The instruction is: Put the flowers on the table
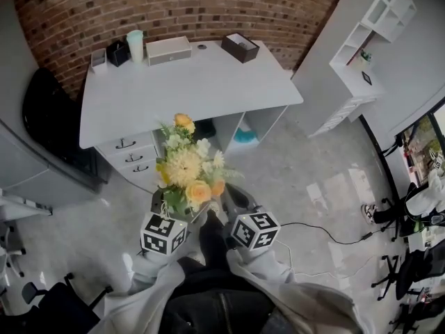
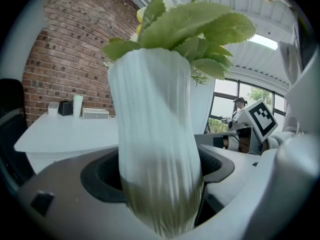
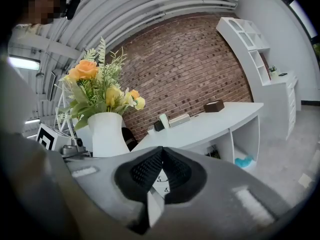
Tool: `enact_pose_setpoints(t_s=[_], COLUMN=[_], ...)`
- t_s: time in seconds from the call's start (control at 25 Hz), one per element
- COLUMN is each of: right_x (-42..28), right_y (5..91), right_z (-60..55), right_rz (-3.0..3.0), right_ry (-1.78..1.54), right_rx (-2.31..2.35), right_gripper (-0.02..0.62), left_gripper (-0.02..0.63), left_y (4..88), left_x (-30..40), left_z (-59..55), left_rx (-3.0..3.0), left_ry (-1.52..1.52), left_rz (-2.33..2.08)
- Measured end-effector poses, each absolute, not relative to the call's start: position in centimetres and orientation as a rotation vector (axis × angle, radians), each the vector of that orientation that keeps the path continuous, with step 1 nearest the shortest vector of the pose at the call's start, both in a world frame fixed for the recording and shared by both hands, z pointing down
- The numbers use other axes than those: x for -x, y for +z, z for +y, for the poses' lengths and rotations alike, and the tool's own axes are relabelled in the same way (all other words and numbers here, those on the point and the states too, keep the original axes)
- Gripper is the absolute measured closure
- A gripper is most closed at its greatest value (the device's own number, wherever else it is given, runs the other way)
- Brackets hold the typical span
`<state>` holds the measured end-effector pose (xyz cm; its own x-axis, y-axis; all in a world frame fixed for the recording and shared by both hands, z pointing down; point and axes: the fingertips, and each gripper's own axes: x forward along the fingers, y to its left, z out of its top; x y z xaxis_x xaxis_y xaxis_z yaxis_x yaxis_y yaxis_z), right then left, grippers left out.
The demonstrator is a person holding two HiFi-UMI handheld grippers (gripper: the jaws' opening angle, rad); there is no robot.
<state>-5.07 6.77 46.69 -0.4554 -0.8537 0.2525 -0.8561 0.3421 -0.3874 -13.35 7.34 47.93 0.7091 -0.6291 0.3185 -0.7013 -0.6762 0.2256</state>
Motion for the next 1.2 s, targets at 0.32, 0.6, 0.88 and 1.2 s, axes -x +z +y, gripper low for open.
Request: enact_pose_setpoints(t_s=[0.32, 0.6, 0.88, 1.2], right_x=[2.4, 0.5, -1.5, -4.6], right_y=[46.9, 47.1, 47.0, 47.3], right_z=[0.4, -4.2, -9.1, -16.4], right_rz=[-2.578, -2.583, -2.593, -2.619], right_ry=[0.780, 0.801, 0.813, 0.798], right_rx=[-1.617, -1.597, -1.580, -1.551], right_gripper=[0.596, 0.597, 0.597, 0.597], left_gripper=[0.181, 0.181, 0.181, 0.181], left_y=[48.2, 47.7, 47.3, 47.3], left_x=[10.3, 8.0, 5.5, 2.0], left_z=[0.8, -4.0, -8.9, -15.9], left_rx=[-2.566, -2.570, -2.570, -2.594], left_ry=[0.313, 0.305, 0.297, 0.285], left_rz=[-1.065, -1.060, -1.054, -1.069])
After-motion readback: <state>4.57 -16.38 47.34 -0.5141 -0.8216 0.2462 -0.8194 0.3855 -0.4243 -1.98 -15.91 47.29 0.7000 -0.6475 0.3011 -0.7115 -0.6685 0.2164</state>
